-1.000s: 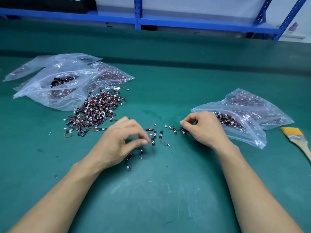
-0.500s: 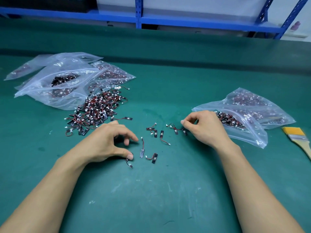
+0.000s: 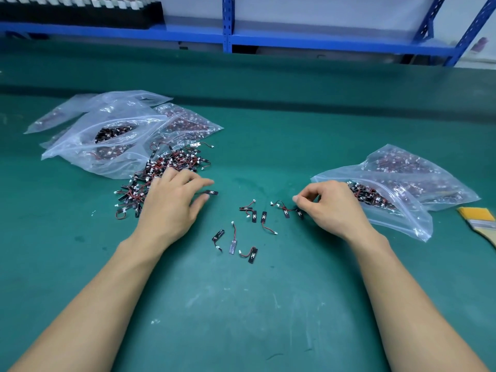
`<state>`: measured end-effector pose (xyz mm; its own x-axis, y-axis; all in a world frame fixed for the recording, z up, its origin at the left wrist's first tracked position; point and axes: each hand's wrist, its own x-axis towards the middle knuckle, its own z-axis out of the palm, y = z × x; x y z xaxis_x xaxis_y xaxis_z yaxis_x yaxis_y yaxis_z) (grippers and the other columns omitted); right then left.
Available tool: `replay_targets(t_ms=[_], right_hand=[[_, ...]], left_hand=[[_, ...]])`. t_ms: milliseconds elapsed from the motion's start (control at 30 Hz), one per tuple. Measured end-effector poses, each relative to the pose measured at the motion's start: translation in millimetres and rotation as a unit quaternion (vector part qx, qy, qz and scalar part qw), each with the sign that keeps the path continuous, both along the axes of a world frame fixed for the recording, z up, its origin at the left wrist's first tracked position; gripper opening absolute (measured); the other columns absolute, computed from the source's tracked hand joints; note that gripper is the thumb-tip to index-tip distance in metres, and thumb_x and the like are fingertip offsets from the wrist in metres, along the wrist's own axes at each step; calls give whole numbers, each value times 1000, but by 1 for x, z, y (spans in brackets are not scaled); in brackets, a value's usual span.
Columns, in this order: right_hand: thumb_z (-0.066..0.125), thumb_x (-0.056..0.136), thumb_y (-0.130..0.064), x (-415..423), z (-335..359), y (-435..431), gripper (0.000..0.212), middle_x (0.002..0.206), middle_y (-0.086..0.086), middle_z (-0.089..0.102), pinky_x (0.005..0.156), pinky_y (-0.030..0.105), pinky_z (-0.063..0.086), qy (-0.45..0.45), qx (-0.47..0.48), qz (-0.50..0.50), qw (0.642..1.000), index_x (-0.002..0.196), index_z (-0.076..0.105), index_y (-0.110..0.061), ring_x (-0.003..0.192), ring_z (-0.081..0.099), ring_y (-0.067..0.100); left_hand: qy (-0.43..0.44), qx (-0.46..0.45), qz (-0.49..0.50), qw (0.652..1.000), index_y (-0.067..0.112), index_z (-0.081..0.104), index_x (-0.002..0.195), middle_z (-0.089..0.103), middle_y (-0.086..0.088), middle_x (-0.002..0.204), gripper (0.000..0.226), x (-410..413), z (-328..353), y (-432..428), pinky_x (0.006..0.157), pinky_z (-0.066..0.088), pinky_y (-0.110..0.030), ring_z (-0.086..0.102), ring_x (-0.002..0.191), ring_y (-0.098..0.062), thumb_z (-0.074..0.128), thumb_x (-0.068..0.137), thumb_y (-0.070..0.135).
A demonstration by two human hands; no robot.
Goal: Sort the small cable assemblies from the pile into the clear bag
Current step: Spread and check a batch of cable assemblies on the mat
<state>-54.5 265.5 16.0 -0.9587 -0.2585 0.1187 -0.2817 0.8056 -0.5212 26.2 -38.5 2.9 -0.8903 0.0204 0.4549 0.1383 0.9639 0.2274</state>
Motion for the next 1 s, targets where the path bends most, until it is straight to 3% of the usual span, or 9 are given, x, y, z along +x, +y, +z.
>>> replay_targets(t_ms=[100, 267, 400, 500, 567, 733, 1000], right_hand=[[68, 86, -40, 1, 0, -1, 20, 59, -19, 63, 67, 31, 51, -4, -1, -2, 1000, 68, 71, -34, 64, 57, 2], [68, 86, -40, 0, 0, -1, 19, 59, -20, 65, 67, 31, 51, -12, 3, -4, 1000, 70, 72, -32, 64, 58, 1], [67, 86, -40, 0, 0, -2, 18, 60, -24, 64, 69, 32, 53, -14, 8, -1, 1000, 71, 73, -31, 65, 59, 1], [67, 86, -41, 0, -1, -2, 19, 61, -23, 65, 68, 31, 53, -17, 6, -1, 1000, 71, 73, -32, 64, 59, 1], [67, 86, -40, 0, -1, -2, 19, 61, -23, 65, 67, 30, 53, -18, 4, -2, 1000, 71, 73, -32, 63, 58, 1], [65, 86, -40, 0, -1, -3, 21, 61, -25, 65, 62, 28, 49, -23, 4, 2, 1000, 68, 71, -33, 62, 57, -1], [65, 87, -39, 0, -1, -2, 21, 58, -29, 62, 66, 29, 52, -17, 3, 10, 1000, 67, 69, -33, 64, 59, -1]], left_hand=[[-26, -68, 19, 997, 30, 73, 110, 63, 8, 111, 21, -9, 1, 6, 82, 36, -42, 50, 103, -28, 71, 90, 34], [-35, -57, 22, 997, 29, 67, 92, 61, 12, 98, 6, -16, 0, 6, 82, 29, -37, 46, 100, -21, 69, 91, 35], [-13, -50, 36, 998, 25, 62, 96, 65, 8, 92, 7, -24, 4, 5, 82, 31, -39, 48, 95, -23, 63, 95, 31], [14, -80, 97, 992, 22, 63, 116, 70, 1, 101, 21, -43, 14, 0, 84, 32, -42, 51, 99, -30, 61, 96, 27], [-21, -128, 136, 982, 22, 61, 125, 70, -3, 106, 29, -57, 19, -3, 85, 30, -42, 51, 104, -32, 60, 96, 27], [-95, -184, 147, 967, 36, 73, 109, 70, 6, 99, 21, -76, 17, -9, 81, 20, -37, 47, 103, -25, 65, 92, 25], [-38, -176, 148, 972, 26, 70, 103, 71, 1, 97, 16, -77, 16, -13, 84, 28, -41, 49, 100, -29, 56, 97, 26]])
